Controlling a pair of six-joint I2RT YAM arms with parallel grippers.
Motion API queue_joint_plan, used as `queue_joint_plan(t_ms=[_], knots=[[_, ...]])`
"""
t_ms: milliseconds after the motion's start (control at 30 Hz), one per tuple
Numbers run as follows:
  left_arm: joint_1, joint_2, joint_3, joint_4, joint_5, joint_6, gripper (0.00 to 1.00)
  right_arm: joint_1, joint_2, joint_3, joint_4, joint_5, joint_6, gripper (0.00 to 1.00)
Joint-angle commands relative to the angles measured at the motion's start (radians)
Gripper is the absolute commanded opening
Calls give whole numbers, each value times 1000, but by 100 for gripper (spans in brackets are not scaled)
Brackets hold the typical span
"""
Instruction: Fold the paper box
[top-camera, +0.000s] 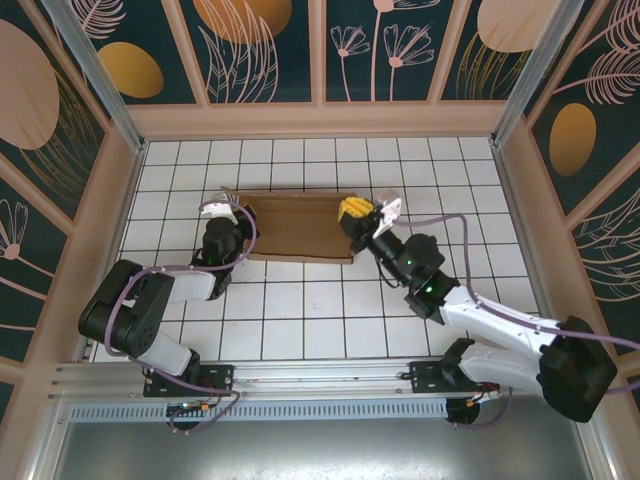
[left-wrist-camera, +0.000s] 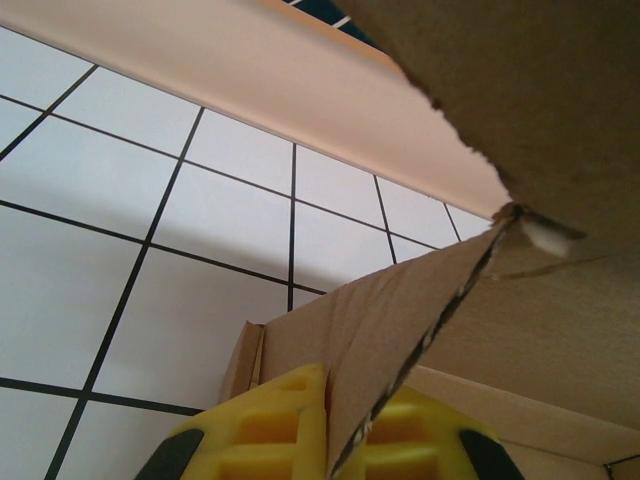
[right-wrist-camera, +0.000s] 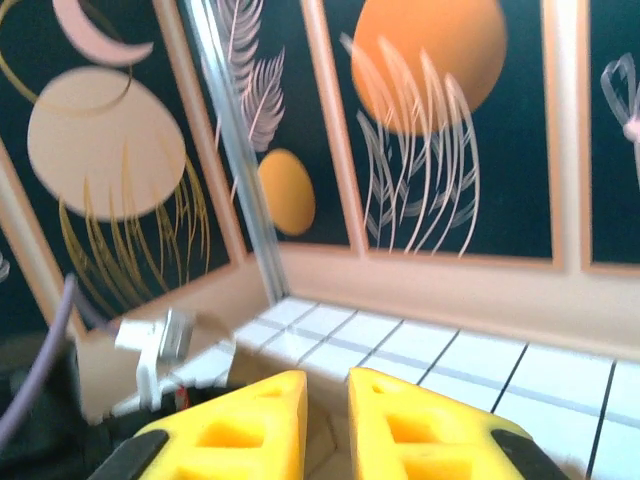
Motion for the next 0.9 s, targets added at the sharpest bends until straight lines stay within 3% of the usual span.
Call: queue_joint_plan(t_ms=[0,67,167,267,400,567,867], knots=[[-1,51,-27,-236,-13,12,1,-144,75,246,-402,-36,200,21],[-3,51,-20,-246,-15,15,1,-222,177,411,-612,-77,299,21],[-2,51,-15,-256,-13,15,1,-346,310,556,-784,-190,414,39],[-1,52,-15,-256,-13,15,1,-461,363,544,-777,-272,580,51],[-1,53,-13,-257,-13,16,1,-573,476,549,-802,-454,755,57],[-2,52,-8,-257,-13,20,1,-587,611,570,-811,-593,825,60],[-1,53,-8,-257,-12,26,1,-533,719,511,-596,-742,980,67]])
